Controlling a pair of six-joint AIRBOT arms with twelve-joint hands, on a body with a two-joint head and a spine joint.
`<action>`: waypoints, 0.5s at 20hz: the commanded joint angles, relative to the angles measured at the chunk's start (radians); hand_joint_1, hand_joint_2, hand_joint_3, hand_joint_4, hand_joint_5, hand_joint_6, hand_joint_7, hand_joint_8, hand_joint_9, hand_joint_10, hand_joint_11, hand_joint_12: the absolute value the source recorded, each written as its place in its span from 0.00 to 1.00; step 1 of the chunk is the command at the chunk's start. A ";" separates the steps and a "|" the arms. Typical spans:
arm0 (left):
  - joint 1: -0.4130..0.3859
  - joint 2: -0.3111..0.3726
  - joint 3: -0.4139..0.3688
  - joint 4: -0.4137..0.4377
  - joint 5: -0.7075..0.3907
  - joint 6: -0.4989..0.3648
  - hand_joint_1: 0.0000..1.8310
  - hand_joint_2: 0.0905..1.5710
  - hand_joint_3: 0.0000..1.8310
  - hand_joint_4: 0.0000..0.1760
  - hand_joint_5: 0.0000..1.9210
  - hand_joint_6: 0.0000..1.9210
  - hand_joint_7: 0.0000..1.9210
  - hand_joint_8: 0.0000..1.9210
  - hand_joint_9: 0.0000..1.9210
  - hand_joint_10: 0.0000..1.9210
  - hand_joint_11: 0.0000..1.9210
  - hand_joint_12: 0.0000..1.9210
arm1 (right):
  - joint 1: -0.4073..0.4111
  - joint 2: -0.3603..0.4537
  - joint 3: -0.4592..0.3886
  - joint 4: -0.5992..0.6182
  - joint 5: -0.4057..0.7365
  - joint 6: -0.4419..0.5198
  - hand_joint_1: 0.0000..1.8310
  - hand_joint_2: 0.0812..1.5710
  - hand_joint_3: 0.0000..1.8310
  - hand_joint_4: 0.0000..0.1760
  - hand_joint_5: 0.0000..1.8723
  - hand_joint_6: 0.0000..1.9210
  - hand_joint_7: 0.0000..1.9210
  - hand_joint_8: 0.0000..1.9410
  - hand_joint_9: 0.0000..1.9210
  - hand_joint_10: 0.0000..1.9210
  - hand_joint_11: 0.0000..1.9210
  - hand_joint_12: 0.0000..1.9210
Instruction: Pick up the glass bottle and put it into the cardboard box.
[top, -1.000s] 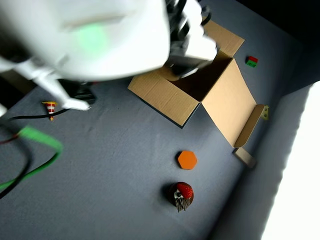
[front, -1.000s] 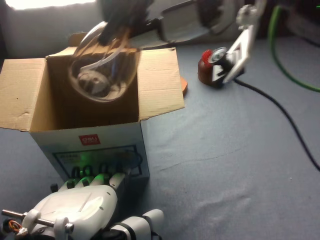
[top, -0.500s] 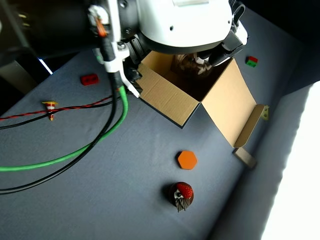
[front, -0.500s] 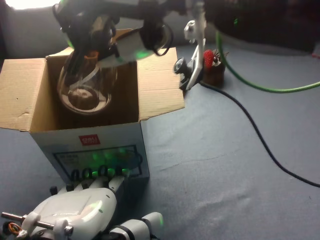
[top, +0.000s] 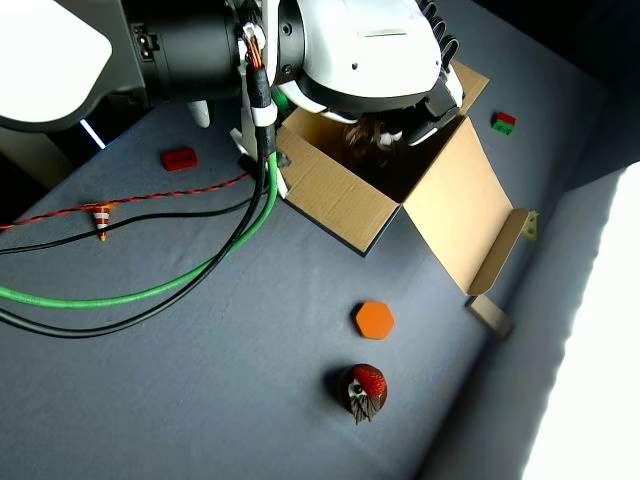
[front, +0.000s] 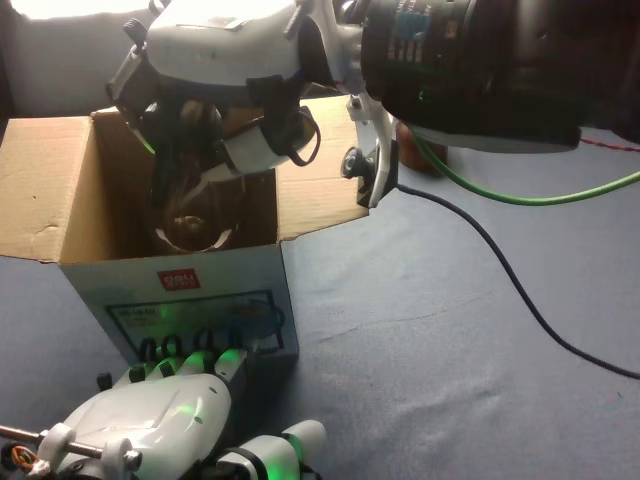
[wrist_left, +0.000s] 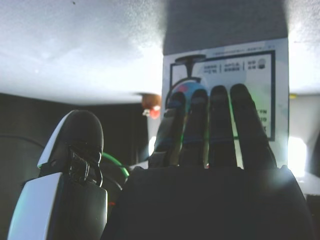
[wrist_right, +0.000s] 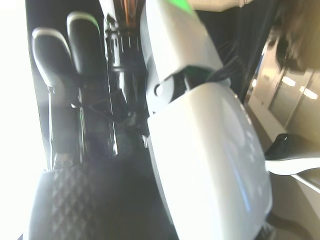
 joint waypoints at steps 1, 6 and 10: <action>-0.006 0.002 -0.003 0.071 -0.048 -0.005 0.00 0.78 0.00 0.17 0.00 0.00 0.00 0.00 0.00 0.00 0.00 0.00 | 0.005 -0.002 -0.002 0.009 0.094 -0.009 0.75 0.71 0.00 0.00 0.40 0.66 0.53 0.50 0.45 0.65 0.34 0.79; 0.001 -0.001 -0.005 0.071 -0.038 -0.005 0.00 0.78 0.00 0.17 0.00 0.00 0.00 0.00 0.00 0.00 0.00 0.00 | 0.000 -0.005 -0.003 0.010 0.088 -0.035 0.75 0.71 0.00 0.00 0.40 0.66 0.54 0.48 0.45 0.66 0.34 0.79; 0.001 -0.002 -0.009 0.071 -0.034 -0.005 0.00 0.78 0.00 0.17 0.00 0.00 0.00 0.00 0.00 0.00 0.00 0.00 | 0.001 -0.004 -0.010 0.011 0.082 -0.041 0.75 0.70 0.00 0.00 0.42 0.64 0.57 0.43 0.46 0.63 0.34 0.78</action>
